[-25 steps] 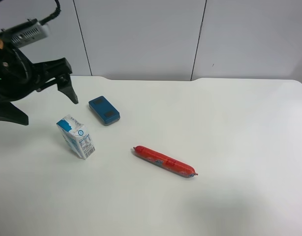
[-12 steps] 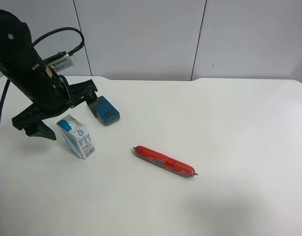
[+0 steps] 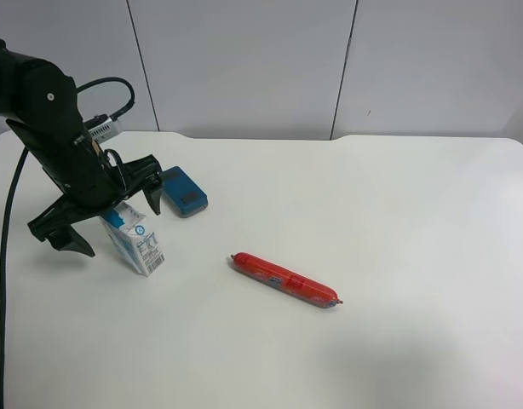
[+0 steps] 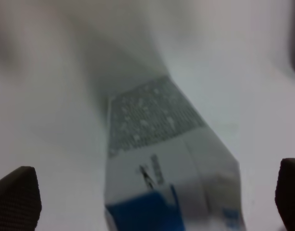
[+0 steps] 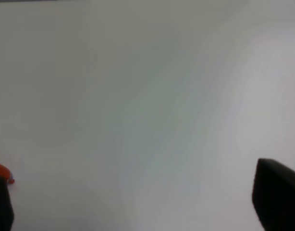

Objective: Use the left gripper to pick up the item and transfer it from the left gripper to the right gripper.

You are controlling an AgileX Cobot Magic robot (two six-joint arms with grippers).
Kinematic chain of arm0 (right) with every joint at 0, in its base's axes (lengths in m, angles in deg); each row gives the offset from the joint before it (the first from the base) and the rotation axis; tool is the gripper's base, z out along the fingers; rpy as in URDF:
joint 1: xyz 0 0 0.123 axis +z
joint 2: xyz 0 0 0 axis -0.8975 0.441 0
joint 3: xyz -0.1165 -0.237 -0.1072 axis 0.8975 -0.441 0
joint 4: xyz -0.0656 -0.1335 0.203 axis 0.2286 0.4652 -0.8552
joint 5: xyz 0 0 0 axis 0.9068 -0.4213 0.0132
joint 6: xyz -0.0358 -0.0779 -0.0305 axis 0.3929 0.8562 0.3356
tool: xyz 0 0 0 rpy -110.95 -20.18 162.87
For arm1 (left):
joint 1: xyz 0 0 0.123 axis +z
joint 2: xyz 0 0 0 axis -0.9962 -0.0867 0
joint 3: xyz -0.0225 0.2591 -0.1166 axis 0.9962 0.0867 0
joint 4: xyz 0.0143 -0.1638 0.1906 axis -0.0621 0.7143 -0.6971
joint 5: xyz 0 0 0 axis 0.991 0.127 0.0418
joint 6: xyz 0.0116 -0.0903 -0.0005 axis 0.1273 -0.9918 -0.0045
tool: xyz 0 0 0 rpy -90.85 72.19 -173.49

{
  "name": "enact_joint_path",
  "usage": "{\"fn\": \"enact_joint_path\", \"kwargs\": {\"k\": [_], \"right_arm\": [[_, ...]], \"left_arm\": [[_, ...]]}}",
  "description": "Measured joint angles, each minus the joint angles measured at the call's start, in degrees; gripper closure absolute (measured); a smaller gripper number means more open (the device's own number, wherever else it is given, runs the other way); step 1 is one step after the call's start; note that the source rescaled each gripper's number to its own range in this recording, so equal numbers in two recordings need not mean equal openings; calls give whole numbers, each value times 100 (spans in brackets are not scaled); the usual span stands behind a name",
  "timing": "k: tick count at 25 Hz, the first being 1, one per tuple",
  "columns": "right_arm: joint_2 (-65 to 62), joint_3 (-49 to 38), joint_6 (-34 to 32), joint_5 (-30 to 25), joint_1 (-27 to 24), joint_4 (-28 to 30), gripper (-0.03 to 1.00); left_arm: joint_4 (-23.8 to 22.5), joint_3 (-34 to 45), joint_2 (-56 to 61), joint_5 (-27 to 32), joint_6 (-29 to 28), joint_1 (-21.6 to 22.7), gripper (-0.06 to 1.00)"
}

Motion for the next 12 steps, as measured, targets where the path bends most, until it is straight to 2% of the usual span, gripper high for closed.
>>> {"fn": "enact_joint_path", "kwargs": {"k": [2, 6, 10, 12], "right_arm": [[0, 0, 0, 0, 0, 0, -3], [0, 0, 0, 0, 0, 0, -3], [0, 0, 0, 0, 0, 0, -3], [0, 0, 0, 0, 0, 0, -3]], "left_arm": [[0, 0, -7, 0, -24, 72, 2], [60, 0, -14, -5, -82, 164, 26], [60, -10, -14, -20, -337, 164, 36], [134, -10, -14, -28, -375, 164, 49]]}}
